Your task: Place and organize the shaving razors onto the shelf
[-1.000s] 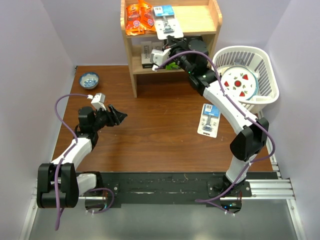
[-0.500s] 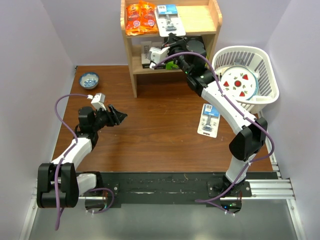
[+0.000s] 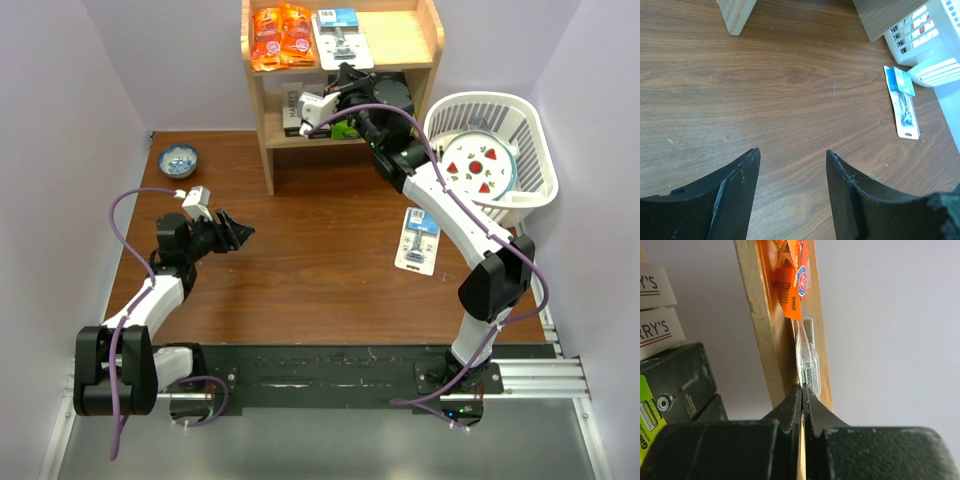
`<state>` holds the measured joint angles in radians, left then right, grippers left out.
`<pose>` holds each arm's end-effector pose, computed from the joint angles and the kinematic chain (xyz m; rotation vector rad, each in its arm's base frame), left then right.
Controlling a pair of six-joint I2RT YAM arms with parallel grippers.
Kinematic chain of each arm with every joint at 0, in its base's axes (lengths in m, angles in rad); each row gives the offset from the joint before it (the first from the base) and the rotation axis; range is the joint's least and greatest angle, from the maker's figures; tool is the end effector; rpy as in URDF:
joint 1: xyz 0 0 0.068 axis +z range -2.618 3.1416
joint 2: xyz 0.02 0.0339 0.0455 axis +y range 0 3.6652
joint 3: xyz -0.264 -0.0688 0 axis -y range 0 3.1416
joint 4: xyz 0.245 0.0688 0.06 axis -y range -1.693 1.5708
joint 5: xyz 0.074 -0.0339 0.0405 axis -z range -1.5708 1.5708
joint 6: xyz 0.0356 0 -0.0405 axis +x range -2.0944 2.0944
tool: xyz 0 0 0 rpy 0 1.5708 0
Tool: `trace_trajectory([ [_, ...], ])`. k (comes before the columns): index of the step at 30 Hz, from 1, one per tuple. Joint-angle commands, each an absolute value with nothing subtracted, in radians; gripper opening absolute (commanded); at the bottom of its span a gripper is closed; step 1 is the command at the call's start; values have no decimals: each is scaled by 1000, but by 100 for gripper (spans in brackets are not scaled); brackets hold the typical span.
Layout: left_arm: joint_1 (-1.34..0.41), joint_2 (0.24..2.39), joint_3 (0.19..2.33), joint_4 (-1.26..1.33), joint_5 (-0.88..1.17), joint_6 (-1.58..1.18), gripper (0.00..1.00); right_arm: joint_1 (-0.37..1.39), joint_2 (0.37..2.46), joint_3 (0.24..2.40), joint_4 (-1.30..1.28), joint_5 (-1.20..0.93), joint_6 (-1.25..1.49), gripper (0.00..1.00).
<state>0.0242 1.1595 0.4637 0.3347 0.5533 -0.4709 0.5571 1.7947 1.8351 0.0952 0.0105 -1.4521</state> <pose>0.2389 -0.0129 0.2076 -0.1055 1.9614 -0.8288 0.3648 0.2268 0.4556 -1.2422 0.8001 -0.7395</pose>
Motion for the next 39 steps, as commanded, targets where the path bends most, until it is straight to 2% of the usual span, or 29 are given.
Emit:
trace_trajectory([
  [1, 32, 1155, 494, 364, 561, -462, 60, 558, 1798, 1867, 161, 18, -1471, 0],
  [21, 32, 1201, 497, 411, 566, -486, 60, 563, 1793, 1821, 183, -17, -1489, 0],
  [22, 32, 1206, 495, 414, 568, -488, 60, 561, 1790, 1816, 186, -21, -1489, 6],
  [25, 32, 1212, 499, 423, 571, -492, 60, 561, 1770, 1778, 230, -34, -1488, 35],
  [26, 32, 1215, 500, 425, 571, -492, 60, 561, 1760, 1763, 257, -38, -1486, 49],
  [28, 32, 1216, 505, 429, 575, -494, 60, 561, 1709, 1711, 271, -40, -1479, 58],
  [29, 32, 1218, 505, 430, 575, -495, 60, 561, 1686, 1686, 294, -38, -1471, 81],
  [30, 32, 1221, 508, 433, 575, -495, 60, 561, 1619, 1610, 326, -38, -1456, 91],
  [31, 32, 1221, 506, 436, 575, -497, 60, 564, 1583, 1568, 350, -41, -1425, 94],
  [35, 31, 1223, 505, 439, 577, -495, 60, 563, 1349, 1369, 237, -55, -1329, 94],
  [37, 32, 1224, 503, 439, 578, -492, 60, 563, 1239, 1312, 128, -5, -1112, 93],
  [39, 32, 1224, 502, 440, 578, -492, 60, 563, 1203, 1313, -105, 94, -908, 91],
])
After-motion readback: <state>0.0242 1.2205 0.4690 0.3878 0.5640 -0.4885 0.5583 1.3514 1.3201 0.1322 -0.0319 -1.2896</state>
